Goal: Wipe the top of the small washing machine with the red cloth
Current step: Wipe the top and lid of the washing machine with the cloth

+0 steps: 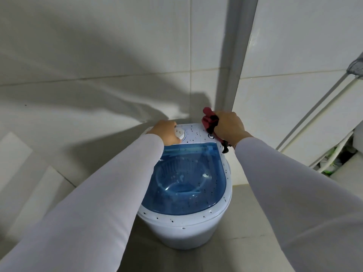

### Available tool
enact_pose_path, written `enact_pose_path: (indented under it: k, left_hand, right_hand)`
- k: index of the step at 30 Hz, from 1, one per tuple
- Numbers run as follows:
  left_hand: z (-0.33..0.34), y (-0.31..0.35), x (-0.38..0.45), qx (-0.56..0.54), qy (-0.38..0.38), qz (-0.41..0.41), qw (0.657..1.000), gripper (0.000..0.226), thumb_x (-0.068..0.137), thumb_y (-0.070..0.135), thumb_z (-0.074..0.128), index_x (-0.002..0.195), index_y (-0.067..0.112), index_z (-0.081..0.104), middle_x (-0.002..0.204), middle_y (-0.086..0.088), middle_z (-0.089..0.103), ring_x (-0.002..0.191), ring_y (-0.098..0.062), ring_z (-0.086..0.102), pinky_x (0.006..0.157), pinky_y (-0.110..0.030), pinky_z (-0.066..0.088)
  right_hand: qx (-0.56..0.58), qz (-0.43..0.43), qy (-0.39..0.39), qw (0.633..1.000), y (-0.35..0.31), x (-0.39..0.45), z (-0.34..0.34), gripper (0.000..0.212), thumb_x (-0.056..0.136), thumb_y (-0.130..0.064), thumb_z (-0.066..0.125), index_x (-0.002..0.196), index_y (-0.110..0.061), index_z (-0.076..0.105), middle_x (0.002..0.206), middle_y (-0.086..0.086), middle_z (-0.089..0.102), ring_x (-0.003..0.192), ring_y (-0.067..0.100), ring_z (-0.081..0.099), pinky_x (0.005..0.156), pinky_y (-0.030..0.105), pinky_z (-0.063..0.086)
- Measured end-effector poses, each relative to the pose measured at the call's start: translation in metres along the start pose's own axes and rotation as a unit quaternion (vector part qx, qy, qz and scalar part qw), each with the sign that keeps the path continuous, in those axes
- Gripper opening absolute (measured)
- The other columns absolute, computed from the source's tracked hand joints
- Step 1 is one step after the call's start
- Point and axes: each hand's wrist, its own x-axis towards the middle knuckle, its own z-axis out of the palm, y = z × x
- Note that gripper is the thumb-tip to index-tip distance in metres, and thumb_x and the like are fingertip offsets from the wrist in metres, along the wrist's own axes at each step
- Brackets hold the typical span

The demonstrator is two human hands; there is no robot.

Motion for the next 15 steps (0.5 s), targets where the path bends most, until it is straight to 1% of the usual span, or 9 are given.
enact_pose_path:
  k: [2, 4, 6, 7, 9, 12, 13, 15]
  left_hand:
    - [0.001, -0.001, 0.003, 0.006, 0.01, 0.0, 1.0, 0.043, 0.077, 0.031, 0.07, 0.112, 0.008, 0.062, 0.107, -0.011, 0.069, 0.086, -0.025, 0.057, 0.074, -0.029, 0.045]
    - [0.0, -0.002, 0.005, 0.008, 0.012, 0.0, 1.0, 0.045, 0.076, 0.033, 0.071, 0.112, 0.007, 0.064, 0.107, -0.011, 0.069, 0.093, -0.028, 0.06, 0.079, -0.031, 0.049]
    - [-0.001, -0.002, 0.007, 0.011, 0.011, 0.001, 1.0, 0.048, 0.076, 0.034, 0.072, 0.113, 0.006, 0.065, 0.109, -0.012, 0.069, 0.101, -0.029, 0.061, 0.085, -0.034, 0.051]
    - [-0.001, -0.003, 0.008, 0.014, 0.012, 0.002, 1.0, 0.048, 0.077, 0.035, 0.072, 0.114, 0.005, 0.065, 0.108, -0.012, 0.069, 0.102, -0.029, 0.061, 0.086, -0.034, 0.051]
    - [-0.001, -0.003, 0.009, 0.021, 0.011, 0.005, 1.0, 0.046, 0.077, 0.036, 0.071, 0.111, 0.005, 0.066, 0.103, -0.011, 0.068, 0.098, -0.029, 0.06, 0.082, -0.032, 0.049]
    - [-0.001, -0.002, 0.009, 0.022, 0.011, 0.002, 1.0, 0.039, 0.074, 0.034, 0.073, 0.1, 0.006, 0.068, 0.086, -0.008, 0.065, 0.081, -0.026, 0.057, 0.07, -0.028, 0.044]
    - [-0.002, -0.001, 0.01, 0.021, 0.012, 0.0, 1.0, 0.037, 0.073, 0.034, 0.074, 0.098, 0.006, 0.069, 0.085, -0.008, 0.065, 0.079, -0.026, 0.056, 0.069, -0.027, 0.043]
    - [-0.002, -0.001, 0.011, 0.022, 0.012, -0.004, 1.0, 0.035, 0.073, 0.033, 0.075, 0.095, 0.007, 0.069, 0.085, -0.008, 0.065, 0.078, -0.025, 0.055, 0.068, -0.027, 0.042]
  right_hand:
    - [-0.011, -0.011, 0.001, 1.0, -0.001, 0.005, 0.005, 0.035, 0.088, -0.007, 0.04, 0.116, -0.017, 0.059, 0.087, 0.007, 0.059, 0.078, 0.027, 0.054, 0.069, 0.03, 0.044]
    - [-0.021, -0.022, -0.004, 1.0, -0.001, 0.011, 0.01, 0.041, 0.089, -0.009, 0.042, 0.126, -0.023, 0.053, 0.098, 0.011, 0.064, 0.088, 0.031, 0.06, 0.071, 0.03, 0.045]
    - [-0.038, -0.027, -0.022, 0.999, 0.0, 0.017, 0.014, 0.045, 0.089, -0.009, 0.043, 0.131, -0.023, 0.049, 0.108, 0.015, 0.064, 0.096, 0.033, 0.061, 0.073, 0.032, 0.045]
    - [-0.046, -0.031, -0.036, 0.998, 0.001, 0.02, 0.017, 0.045, 0.089, -0.008, 0.043, 0.131, -0.022, 0.049, 0.108, 0.016, 0.063, 0.095, 0.033, 0.06, 0.072, 0.032, 0.044]
    - [-0.052, -0.04, -0.06, 0.996, 0.002, 0.024, 0.022, 0.046, 0.088, -0.007, 0.044, 0.13, -0.022, 0.052, 0.107, 0.015, 0.064, 0.091, 0.032, 0.059, 0.069, 0.031, 0.042]
    - [-0.046, -0.044, -0.069, 0.996, 0.004, 0.027, 0.026, 0.047, 0.087, -0.007, 0.047, 0.129, -0.025, 0.055, 0.109, 0.015, 0.065, 0.098, 0.033, 0.06, 0.07, 0.029, 0.042]
    - [-0.048, -0.051, -0.066, 0.995, 0.005, 0.028, 0.026, 0.045, 0.087, -0.007, 0.048, 0.128, -0.024, 0.056, 0.111, 0.015, 0.065, 0.101, 0.034, 0.06, 0.073, 0.029, 0.044]
    - [-0.057, -0.072, -0.059, 0.994, 0.007, 0.028, 0.024, 0.044, 0.087, -0.007, 0.048, 0.126, -0.024, 0.059, 0.115, 0.014, 0.066, 0.105, 0.033, 0.059, 0.083, 0.032, 0.049]
